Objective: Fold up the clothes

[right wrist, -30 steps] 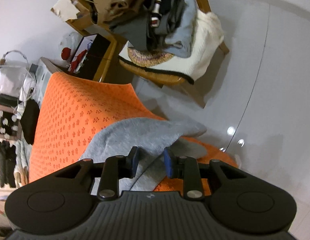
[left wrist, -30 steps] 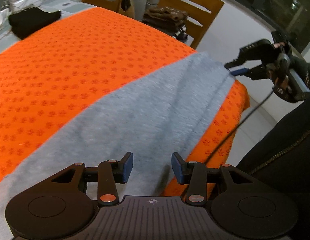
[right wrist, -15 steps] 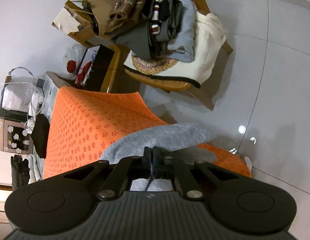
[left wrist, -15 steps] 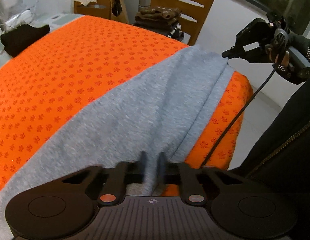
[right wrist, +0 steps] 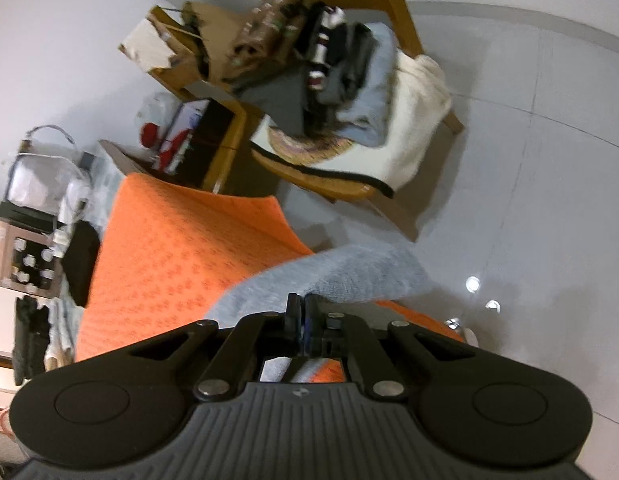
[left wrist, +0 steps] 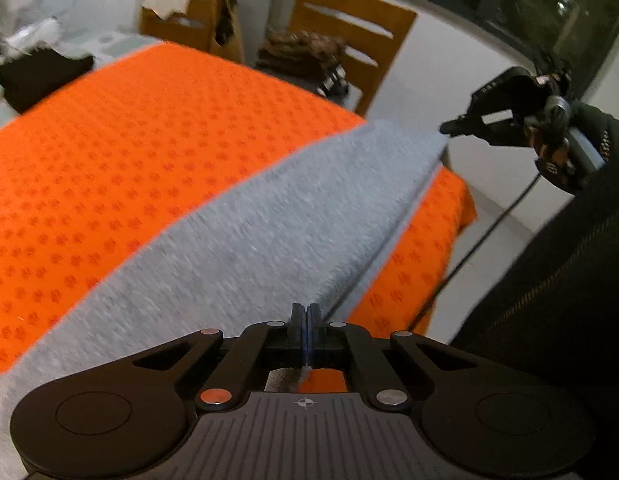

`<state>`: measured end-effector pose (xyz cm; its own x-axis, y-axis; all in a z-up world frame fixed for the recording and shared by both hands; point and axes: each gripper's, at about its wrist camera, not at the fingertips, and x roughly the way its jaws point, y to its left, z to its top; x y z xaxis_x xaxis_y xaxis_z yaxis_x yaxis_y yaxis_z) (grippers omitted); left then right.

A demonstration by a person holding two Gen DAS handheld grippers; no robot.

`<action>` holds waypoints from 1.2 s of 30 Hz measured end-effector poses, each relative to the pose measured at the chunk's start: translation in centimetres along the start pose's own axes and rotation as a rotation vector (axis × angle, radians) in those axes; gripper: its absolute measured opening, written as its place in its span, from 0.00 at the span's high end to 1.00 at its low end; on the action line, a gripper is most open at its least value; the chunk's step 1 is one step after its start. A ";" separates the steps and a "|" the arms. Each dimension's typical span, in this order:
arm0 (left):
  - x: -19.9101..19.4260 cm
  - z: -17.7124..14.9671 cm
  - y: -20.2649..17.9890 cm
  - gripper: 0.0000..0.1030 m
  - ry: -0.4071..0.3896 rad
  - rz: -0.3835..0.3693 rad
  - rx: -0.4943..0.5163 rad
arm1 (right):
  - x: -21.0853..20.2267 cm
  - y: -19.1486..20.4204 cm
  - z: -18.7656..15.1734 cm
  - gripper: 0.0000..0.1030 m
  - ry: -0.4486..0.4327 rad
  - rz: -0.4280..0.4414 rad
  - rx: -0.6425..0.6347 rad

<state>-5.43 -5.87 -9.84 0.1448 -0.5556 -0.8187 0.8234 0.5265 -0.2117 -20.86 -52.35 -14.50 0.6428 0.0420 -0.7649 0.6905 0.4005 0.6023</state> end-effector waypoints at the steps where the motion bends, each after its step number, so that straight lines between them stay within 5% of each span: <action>1: 0.4 -0.1 0.1 0.97 0.016 0.002 -0.009 | 0.2 -0.3 -0.1 0.98 0.003 -0.009 0.004; 7: 1.4 -0.3 0.6 0.95 0.053 0.013 -0.033 | 1.1 -2.3 -1.0 0.92 0.023 -0.062 0.028; 14: 0.2 -0.3 1.3 0.89 0.032 0.032 -0.085 | 1.0 -4.0 -1.1 0.74 0.043 0.019 0.143; 28: -3.8 -1.4 4.0 0.64 -0.043 0.170 -0.268 | 2.5 5.4 -0.1 0.74 0.047 0.008 -0.246; 36: -9.1 -5.4 6.3 0.54 -0.107 0.212 -0.264 | 1.0 12.2 -5.8 0.74 0.017 0.028 -0.440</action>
<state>-4.56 5.95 -6.58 0.3650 -0.4730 -0.8019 0.6007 0.7777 -0.1853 -13.68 -42.07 -9.25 0.6513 0.0722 -0.7554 0.4633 0.7506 0.4711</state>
